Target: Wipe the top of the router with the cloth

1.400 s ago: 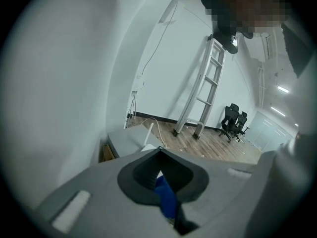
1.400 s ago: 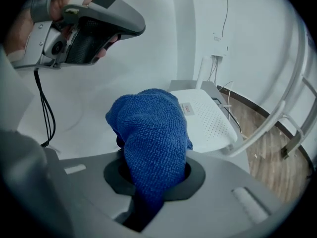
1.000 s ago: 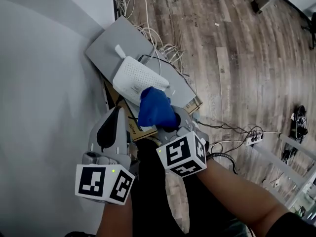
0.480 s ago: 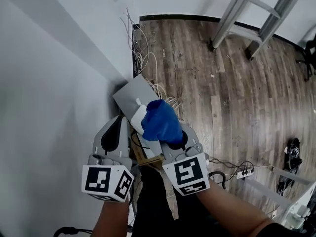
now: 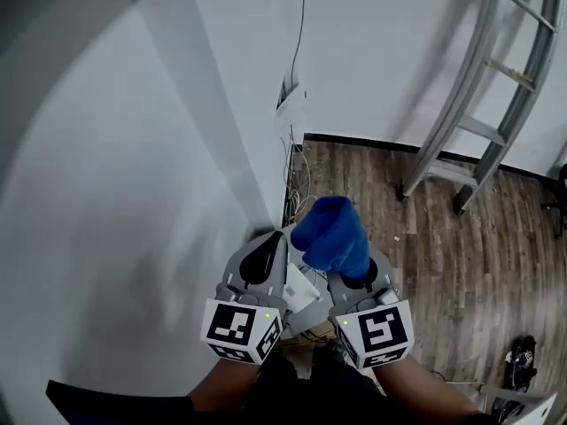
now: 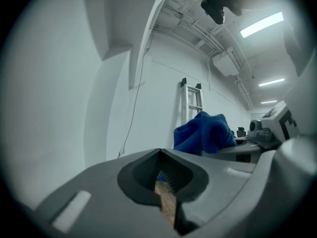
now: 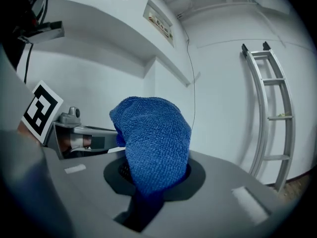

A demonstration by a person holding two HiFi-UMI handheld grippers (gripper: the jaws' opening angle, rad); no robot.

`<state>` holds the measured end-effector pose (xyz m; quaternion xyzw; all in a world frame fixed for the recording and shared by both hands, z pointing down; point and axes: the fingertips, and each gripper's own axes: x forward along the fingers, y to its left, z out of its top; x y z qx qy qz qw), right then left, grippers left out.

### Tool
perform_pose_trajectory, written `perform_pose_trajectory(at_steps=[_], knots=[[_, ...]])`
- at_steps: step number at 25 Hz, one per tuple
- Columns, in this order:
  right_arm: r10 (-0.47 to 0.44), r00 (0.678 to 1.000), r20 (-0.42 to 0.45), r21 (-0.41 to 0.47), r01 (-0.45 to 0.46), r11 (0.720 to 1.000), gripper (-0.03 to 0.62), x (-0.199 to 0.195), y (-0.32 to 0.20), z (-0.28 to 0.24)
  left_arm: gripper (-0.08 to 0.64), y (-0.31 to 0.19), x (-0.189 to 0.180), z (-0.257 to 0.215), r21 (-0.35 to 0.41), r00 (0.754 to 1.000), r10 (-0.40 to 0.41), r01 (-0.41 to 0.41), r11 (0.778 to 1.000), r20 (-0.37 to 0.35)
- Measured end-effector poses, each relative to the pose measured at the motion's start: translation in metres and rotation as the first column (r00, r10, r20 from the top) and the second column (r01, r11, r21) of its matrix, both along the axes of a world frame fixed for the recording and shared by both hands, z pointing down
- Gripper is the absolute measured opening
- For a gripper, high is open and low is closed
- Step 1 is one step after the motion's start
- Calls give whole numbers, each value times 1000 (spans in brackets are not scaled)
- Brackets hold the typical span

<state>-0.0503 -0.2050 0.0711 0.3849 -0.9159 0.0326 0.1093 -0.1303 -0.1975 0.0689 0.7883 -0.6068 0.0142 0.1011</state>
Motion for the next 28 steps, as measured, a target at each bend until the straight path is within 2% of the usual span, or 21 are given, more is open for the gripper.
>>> perform_pose_trajectory(at_steps=[4, 9, 12, 15, 20, 28], knots=[[-2, 999, 46, 71, -1, 997, 98, 5, 9, -52, 1, 8, 5, -39, 60, 1000, -23, 22, 998, 15], [-8, 996, 94, 115, -3, 993, 98, 15, 11, -75, 1, 14, 14, -64, 92, 999, -10, 7, 996, 40], [-3, 994, 108, 125, -11, 992, 98, 22, -4, -86, 1, 5, 11, -82, 121, 998, -38, 31, 992, 56], [4, 994, 105, 129, -17, 992, 98, 26, -13, -87, 1, -2, 4, -89, 138, 996, -70, 61, 989, 63], [6, 995, 95, 100, -15, 995, 98, 32, -14, -80, 1, -4, -2, -85, 121, 993, -104, 96, 988, 63], [8, 996, 87, 85, -15, 996, 97, 58, -2, -63, 1, 8, 19, -70, 107, 988, -139, 131, 986, 72]])
